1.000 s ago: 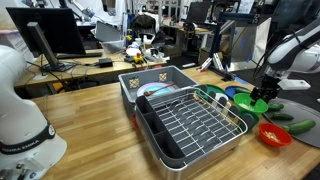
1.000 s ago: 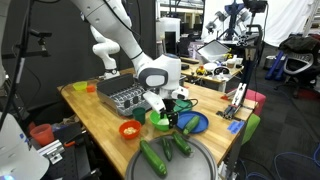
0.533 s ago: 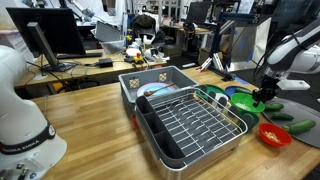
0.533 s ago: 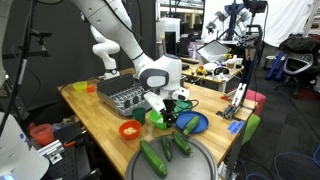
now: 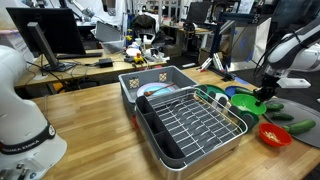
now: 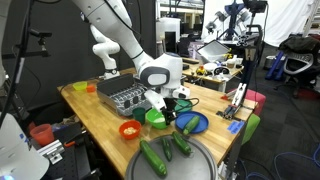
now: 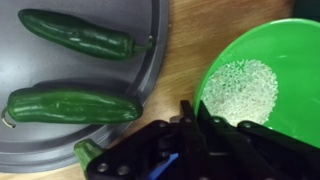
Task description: Move the green bowl to the left edge of the table
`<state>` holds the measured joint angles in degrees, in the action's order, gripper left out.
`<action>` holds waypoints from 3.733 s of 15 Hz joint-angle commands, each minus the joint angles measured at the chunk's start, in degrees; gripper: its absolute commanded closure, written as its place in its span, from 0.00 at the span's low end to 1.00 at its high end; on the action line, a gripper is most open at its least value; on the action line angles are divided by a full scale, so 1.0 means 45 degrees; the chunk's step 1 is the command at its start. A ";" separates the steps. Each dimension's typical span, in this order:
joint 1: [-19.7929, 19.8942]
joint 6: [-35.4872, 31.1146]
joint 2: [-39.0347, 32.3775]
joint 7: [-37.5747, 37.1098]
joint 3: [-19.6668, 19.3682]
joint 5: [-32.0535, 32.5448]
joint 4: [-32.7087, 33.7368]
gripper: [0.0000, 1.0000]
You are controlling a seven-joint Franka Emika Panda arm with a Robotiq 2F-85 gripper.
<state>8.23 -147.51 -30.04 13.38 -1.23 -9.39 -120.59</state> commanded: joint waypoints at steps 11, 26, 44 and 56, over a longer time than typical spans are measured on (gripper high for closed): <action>0.1790 0.0535 0.0717 0.1326 0.1044 -0.2182 -0.0137 0.99; 0.0856 0.1719 0.6598 0.3039 0.0772 -0.2410 -0.4701 0.99; -0.3362 0.2952 0.7694 1.0338 0.0215 -0.1912 -0.7224 0.99; -0.3026 0.1479 0.4177 0.8409 0.1476 -0.0771 -0.5281 0.99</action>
<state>-7.15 -139.54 -9.38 53.38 3.89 -14.13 -145.17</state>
